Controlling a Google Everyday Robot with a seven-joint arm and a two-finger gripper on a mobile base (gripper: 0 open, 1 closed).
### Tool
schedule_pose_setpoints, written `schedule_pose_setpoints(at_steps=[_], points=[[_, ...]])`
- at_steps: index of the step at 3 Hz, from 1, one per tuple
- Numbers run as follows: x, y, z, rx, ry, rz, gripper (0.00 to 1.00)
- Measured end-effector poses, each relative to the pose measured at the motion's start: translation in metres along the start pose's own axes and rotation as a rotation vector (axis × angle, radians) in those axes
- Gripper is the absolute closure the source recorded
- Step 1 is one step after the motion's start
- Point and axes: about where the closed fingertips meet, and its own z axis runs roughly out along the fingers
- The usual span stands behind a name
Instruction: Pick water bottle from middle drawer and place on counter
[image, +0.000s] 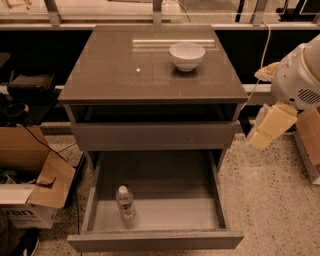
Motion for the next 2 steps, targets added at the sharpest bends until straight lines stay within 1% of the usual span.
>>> schedule_pose_setpoints(at_steps=[1,2], points=[[-0.001,0.009,0.013,-0.043,-0.03,-0.002,0.0],[-0.009,0.02,0.052,-0.089,-0.073,0.005,0.0]])
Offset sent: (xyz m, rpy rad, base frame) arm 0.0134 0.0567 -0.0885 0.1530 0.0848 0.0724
